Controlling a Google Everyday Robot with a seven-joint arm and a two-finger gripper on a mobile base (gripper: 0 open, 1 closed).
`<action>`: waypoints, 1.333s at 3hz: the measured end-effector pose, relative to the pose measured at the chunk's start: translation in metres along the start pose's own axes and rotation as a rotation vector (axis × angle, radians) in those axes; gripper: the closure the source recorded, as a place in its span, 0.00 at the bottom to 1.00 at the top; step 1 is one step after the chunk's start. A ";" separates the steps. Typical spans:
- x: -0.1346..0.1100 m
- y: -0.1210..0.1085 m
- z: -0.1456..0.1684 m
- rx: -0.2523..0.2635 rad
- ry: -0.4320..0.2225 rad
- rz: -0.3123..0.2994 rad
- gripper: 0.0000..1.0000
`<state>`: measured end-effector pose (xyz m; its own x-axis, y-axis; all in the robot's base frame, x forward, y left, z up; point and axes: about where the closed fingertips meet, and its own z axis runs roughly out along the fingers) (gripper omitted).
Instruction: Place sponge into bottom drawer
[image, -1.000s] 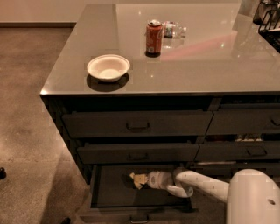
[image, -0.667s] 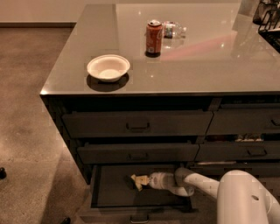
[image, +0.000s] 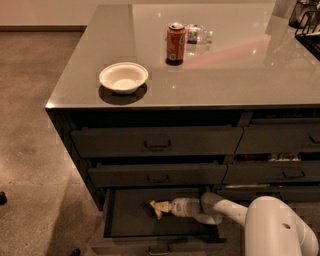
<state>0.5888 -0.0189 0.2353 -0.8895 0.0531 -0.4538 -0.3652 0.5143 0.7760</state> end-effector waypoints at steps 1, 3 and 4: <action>0.001 0.001 0.002 -0.003 0.002 0.000 0.50; 0.003 0.004 0.006 -0.009 0.007 0.001 0.04; 0.003 0.004 0.007 -0.010 0.008 0.001 0.00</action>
Offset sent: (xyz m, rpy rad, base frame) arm -0.0007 0.0024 -0.0003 0.0022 0.0013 0.0032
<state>0.5863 -0.0105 0.2342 -0.8921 0.0465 -0.4495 -0.3672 0.5053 0.7809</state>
